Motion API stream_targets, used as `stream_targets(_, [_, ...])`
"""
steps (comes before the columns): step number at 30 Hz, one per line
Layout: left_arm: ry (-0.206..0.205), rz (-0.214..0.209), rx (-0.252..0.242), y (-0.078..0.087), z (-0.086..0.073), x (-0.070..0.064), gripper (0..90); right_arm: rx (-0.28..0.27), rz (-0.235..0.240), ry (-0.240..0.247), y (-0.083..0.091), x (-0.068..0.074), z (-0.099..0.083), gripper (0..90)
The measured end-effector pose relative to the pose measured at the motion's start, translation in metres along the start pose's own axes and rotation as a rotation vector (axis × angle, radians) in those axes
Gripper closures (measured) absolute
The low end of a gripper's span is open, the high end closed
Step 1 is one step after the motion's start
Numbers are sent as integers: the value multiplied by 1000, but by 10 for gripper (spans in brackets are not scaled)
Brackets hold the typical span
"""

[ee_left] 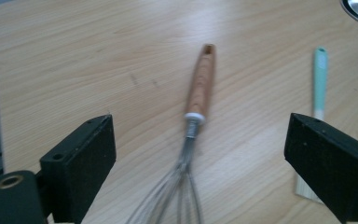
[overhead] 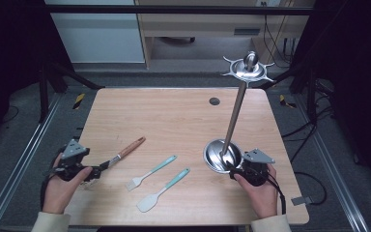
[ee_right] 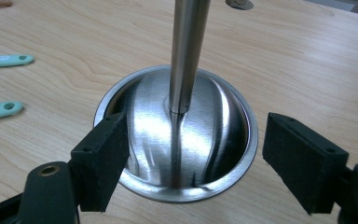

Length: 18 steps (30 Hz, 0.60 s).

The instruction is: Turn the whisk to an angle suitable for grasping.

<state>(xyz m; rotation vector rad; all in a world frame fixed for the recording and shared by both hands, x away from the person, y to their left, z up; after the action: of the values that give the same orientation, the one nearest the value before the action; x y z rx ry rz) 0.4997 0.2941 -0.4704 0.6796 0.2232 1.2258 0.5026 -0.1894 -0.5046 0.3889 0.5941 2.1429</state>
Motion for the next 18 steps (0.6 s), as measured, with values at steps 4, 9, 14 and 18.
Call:
stream_targets(4, [-40,-52,4,0,12,-29,97,4,-2,-1,1,0,-1,239])
stream_targets(9, [-105,-37,18,-7,29,-41,153,15,-7,4,1,0,-3,243])
stream_targets(14, [-172,-24,98,-37,47,-38,335,8,-3,1,1,2,-2,255])
stream_targets(18, [-217,5,125,-55,58,-33,496,8,-3,2,1,2,-3,256])
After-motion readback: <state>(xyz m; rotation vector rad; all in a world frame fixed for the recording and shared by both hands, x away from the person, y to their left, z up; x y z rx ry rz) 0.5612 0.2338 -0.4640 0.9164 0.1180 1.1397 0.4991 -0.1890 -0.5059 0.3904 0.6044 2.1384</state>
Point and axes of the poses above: each handheld gripper's, and its own axes: y roughly backward along the jaws, z roughly out of its top, x roughly to its left, the point moved 7 cm from there along -y, roughly forward along the jaws, and after that the axes turned 15 degrees about z, right-handed, at the moved point
